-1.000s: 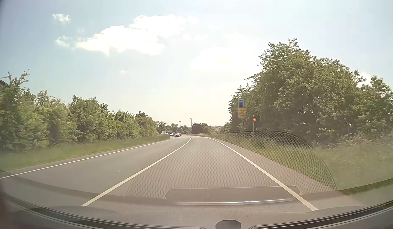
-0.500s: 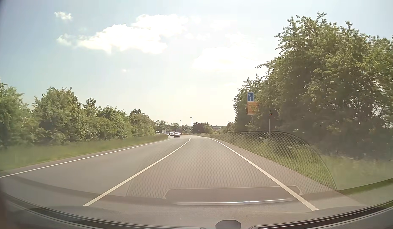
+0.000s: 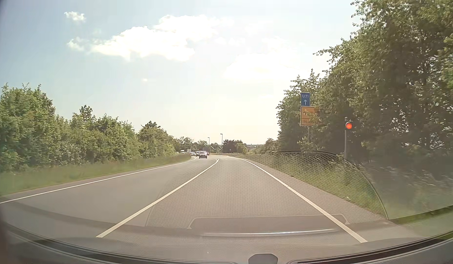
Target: Follow the waypoints while adhering to traffic rules and regulations
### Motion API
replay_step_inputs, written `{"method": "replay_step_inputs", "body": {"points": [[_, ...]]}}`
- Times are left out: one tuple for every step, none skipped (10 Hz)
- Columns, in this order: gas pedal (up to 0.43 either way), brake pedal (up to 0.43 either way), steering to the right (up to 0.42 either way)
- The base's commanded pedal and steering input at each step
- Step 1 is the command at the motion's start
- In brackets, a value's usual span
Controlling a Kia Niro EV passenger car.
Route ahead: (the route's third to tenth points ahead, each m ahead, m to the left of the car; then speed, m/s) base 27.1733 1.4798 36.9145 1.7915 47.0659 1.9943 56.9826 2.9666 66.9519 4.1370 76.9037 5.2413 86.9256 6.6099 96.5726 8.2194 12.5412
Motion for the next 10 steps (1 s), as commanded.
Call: {"method": "replay_step_inputs", "body": {"points": [[0.079, 0.018, -0.002], [0.079, 0.018, -0.002], [0.079, 0.018, -0.002], [0.079, 0.018, -0.002], [0.079, 0.018, -0.002], [0.079, 0.018, -0.002], [0.079, 0.018, -0.002], [0.079, 0.018, -0.002], [0.079, 0.018, -0.002], [0.079, 0.018, -0.003]]}}
